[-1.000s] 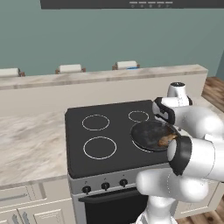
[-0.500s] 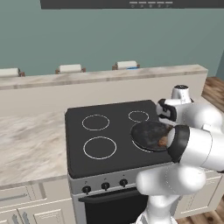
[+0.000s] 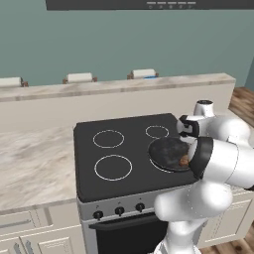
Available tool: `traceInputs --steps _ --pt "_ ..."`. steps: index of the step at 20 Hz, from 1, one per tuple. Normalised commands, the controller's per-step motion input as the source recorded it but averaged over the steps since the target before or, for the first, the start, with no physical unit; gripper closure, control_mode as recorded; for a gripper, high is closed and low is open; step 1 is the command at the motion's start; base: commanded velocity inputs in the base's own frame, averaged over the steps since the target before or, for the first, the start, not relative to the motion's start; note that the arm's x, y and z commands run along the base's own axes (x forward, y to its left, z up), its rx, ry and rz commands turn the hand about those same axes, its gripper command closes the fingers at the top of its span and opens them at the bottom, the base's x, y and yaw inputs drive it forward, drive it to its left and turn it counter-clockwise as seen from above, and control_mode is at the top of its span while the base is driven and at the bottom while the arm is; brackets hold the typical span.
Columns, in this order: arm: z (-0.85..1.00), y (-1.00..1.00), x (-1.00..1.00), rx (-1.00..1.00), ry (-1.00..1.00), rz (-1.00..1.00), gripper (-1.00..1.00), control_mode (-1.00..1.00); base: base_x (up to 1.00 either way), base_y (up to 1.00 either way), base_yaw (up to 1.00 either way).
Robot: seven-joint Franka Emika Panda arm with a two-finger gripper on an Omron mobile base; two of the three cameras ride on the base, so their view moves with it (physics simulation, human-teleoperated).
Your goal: Take the chicken drumsticks from the pan and place one on each plate on the dining counter.
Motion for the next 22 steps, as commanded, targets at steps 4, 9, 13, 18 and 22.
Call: traceInputs --steps 4,9,13,18,22 --pt "-0.1 0.0 0.0 0.0 0.0 0.0 -1.0 -1.0 0.0 0.0 0.0" --pt "-0.11 0.0 0.04 0.0 0.0 0.0 -1.0 -1.0 0.0 0.0 0.0" --pt "-0.07 0.0 0.15 0.0 0.0 0.0 -1.0 -1.0 0.0 0.0 0.0" --pt "-0.05 0.0 0.19 0.0 0.0 0.0 -1.0 -1.0 0.0 0.0 0.0" --pt "-0.04 -0.02 0.15 0.0 0.0 0.0 -1.0 -1.0 0.0 0.0 0.0"
